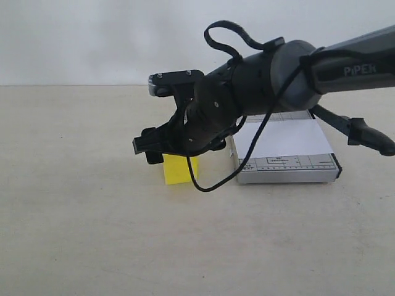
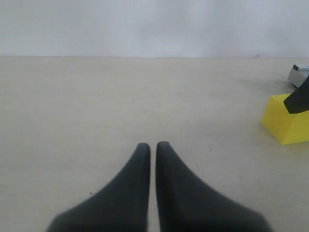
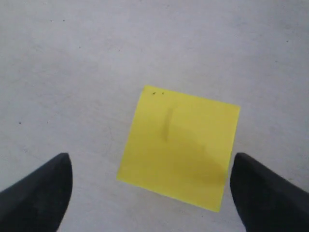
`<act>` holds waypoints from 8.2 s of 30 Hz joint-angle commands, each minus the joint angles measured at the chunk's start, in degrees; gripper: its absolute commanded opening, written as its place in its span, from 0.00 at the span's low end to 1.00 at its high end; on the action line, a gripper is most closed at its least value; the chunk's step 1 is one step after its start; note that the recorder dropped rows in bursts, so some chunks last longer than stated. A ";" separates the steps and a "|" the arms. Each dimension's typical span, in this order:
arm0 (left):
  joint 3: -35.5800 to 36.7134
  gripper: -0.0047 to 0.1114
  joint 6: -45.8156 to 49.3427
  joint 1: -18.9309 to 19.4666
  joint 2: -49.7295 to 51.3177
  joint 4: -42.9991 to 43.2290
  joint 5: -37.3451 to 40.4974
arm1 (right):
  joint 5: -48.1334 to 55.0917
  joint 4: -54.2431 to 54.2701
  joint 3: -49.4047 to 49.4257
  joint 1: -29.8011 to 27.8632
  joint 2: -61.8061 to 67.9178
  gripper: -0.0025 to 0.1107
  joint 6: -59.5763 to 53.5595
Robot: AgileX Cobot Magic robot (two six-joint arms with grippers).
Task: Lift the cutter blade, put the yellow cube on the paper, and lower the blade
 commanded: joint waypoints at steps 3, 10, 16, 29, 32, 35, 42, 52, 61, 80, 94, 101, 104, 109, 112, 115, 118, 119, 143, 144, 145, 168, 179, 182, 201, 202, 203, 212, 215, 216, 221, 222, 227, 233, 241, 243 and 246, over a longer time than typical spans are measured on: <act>0.14 0.08 0.00 0.22 -0.22 -0.19 -0.89 | 0.91 0.00 -3.68 0.05 1.93 0.76 -0.36; 0.14 0.08 0.00 0.22 -0.22 -0.19 -0.89 | 1.46 -0.95 -3.97 0.05 2.96 0.76 -0.36; 0.14 0.08 0.00 0.22 -0.22 -0.19 -0.89 | 2.35 -3.58 -3.97 -0.05 4.04 0.76 -0.36; 0.14 0.08 0.00 0.22 -0.22 -0.19 -0.89 | 1.98 -3.92 -5.48 -0.54 5.23 0.76 0.24; 0.14 0.08 0.00 0.22 -0.22 -0.19 -0.89 | 1.70 -3.92 -5.78 -0.54 5.23 0.76 0.24; 0.14 0.08 0.00 0.22 -0.22 -0.19 -0.89 | 1.81 -3.92 -5.78 -0.54 5.23 0.76 0.24; 0.14 0.08 0.00 0.22 -0.22 -0.07 -0.89 | 1.81 -3.92 -5.78 -0.54 5.23 0.76 0.24; 0.14 0.08 0.00 0.22 -0.22 -0.07 -0.89 | 2.07 -4.55 -5.78 -0.58 5.23 0.76 1.08; 0.14 0.08 -0.25 0.22 -0.22 -0.20 -0.75 | 2.17 -4.55 -5.78 -0.58 5.23 0.63 1.08; 0.14 0.08 -0.25 0.22 -0.22 -0.20 -0.88 | 5.11 -10.66 -5.78 -0.58 3.80 0.71 1.19; 0.14 0.08 -0.25 0.22 -0.22 -0.20 -0.88 | 12.69 -19.81 -5.27 -0.58 -17.03 0.71 0.27; 0.14 0.08 -0.25 0.22 -0.22 -0.20 -0.88 | 12.31 -23.45 10.20 -0.58 -39.31 0.70 4.13; 0.14 0.08 -0.25 0.22 -0.22 -0.20 -0.88 | 10.87 -24.37 18.91 -0.58 -48.57 0.70 7.49; 0.14 0.08 -0.25 0.22 -0.22 -0.20 -0.88 | 8.94 -36.55 43.66 -0.58 -73.08 0.70 30.13; 0.14 0.08 -0.25 0.22 -0.22 -0.20 -0.88 | 8.75 -37.80 53.28 -0.58 -83.92 0.70 37.59; 0.14 0.08 -0.25 0.22 -0.22 -0.20 -0.88 | 8.74 -37.80 58.71 -0.58 -88.71 0.68 40.22; 0.14 0.08 -0.25 0.22 -0.22 -0.20 -0.88 | 6.35 -37.80 61.70 -0.58 -90.18 0.54 40.70; 0.14 0.08 -0.25 0.22 -0.22 -0.20 -0.88 | 4.83 -37.80 61.82 -0.58 -90.18 0.49 40.70; 0.14 0.08 -0.25 0.22 -0.22 2.04 -0.88 | 20.36 -44.07 61.93 -0.58 -100.00 0.02 49.26; 0.14 0.08 -0.25 0.22 -0.22 3.28 -0.88 | 21.00 -43.95 62.24 -0.58 -101.35 0.02 49.84; 0.14 0.08 -0.25 0.22 -0.22 4.17 -0.88 | 21.24 -43.48 62.73 -0.58 -103.05 0.02 50.51; 0.14 0.08 -18.12 0.22 -0.22 2.36 -37.18 | 12.60 -43.63 67.54 -0.58 -107.44 0.02 61.57; 0.14 0.08 -39.18 0.22 -0.22 8.66 -35.90 | 12.14 -43.63 67.54 -0.58 -107.44 0.02 61.57; -0.17 0.08 -55.12 0.22 -0.22 32.01 -34.11 | 12.14 -43.63 67.54 -0.58 -107.44 0.02 61.57; -28.67 0.08 -94.04 -4.44 43.62 87.06 -36.06 | 12.14 -43.63 67.54 -0.58 -107.44 0.02 61.57; -31.44 0.08 -96.80 -5.34 48.67 89.21 -36.75 | 12.14 -43.63 67.54 -0.58 -107.44 0.02 61.57; -33.33 0.08 -98.63 -5.99 52.03 90.69 -37.64 | 12.14 -43.63 67.54 -0.58 -107.44 0.02 61.57; -49.55 0.08 -107.39 -15.24 81.23 101.46 -40.32 | 12.03 -43.63 67.54 -0.58 -107.44 0.02 61.57; -52.48 0.08 -107.60 -16.54 86.83 101.46 -42.17 | 12.01 -43.52 67.54 -0.58 -107.44 0.02 61.57; -53.33 0.09 -107.62 -16.88 88.26 101.46 -43.60 | 12.01 -43.52 67.54 -0.58 -107.44 0.02 61.57; -55.76 0.35 -109.87 -17.21 92.64 101.46 -45.50 | 12.01 -43.52 67.54 -0.58 -107.44 0.02 61.72; -55.87 0.43 -110.68 -17.21 93.01 101.46 -44.44 | 12.01 -43.52 67.54 -0.58 -107.44 0.02 61.72; -55.90 0.85 -118.56 -17.21 95.02 101.46 -40.02 | 11.91 -43.27 67.54 -0.58 -107.44 0.02 61.72; -55.90 0.87 -118.56 -17.21 99.05 92.46 -41.96 | 11.91 -43.27 67.54 -0.58 -107.44 0.02 61.72; -59.72 0.74 -118.56 -17.84 104.15 83.46 -47.06 | 11.91 -43.17 67.54 -0.58 -107.44 0.02 62.20; -61.41 0.72 -118.56 -17.84 105.16 83.35 -51.96 | 11.91 -43.07 67.54 -0.58 -107.44 0.02 62.70; -63.64 0.72 -117.98 -17.84 106.60 83.38 -57.83 | 11.91 -42.38 67.54 -0.58 -107.44 0.02 64.17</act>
